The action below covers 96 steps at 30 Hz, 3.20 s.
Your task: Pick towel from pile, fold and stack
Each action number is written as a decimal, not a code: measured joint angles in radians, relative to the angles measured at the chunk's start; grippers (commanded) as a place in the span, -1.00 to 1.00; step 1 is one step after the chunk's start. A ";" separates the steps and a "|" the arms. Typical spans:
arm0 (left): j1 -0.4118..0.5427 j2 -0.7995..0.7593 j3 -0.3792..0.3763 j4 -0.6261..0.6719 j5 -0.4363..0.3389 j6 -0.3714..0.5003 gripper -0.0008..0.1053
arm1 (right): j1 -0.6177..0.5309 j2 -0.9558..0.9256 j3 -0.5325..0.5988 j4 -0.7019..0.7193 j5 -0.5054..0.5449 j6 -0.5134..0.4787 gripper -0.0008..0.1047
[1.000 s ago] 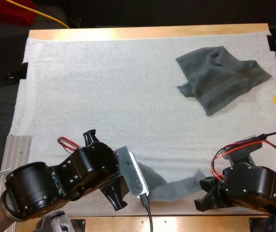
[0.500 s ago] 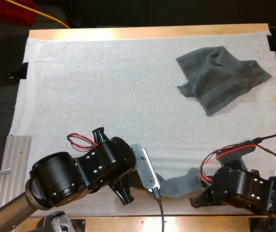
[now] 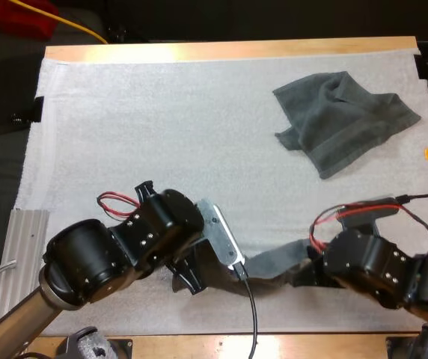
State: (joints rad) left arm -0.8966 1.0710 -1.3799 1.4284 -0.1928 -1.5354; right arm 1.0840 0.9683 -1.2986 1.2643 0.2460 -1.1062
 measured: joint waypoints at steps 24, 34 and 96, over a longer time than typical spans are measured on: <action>0.320 0.152 0.000 -0.070 0.239 0.150 -0.98 | -0.292 0.211 0.001 -0.212 -0.164 -0.118 -0.96; 0.445 0.244 0.000 -0.127 0.315 0.166 -0.98 | -0.386 0.294 0.001 -0.290 -0.194 -0.120 -0.96; 0.572 0.631 0.003 -0.413 0.194 0.064 0.10 | -0.557 0.589 0.001 -0.574 -0.098 -0.097 0.58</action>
State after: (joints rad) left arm -0.3247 1.7025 -1.3771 1.0149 0.0007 -1.4718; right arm 0.5272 1.5573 -1.2978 0.6906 0.1477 -1.2035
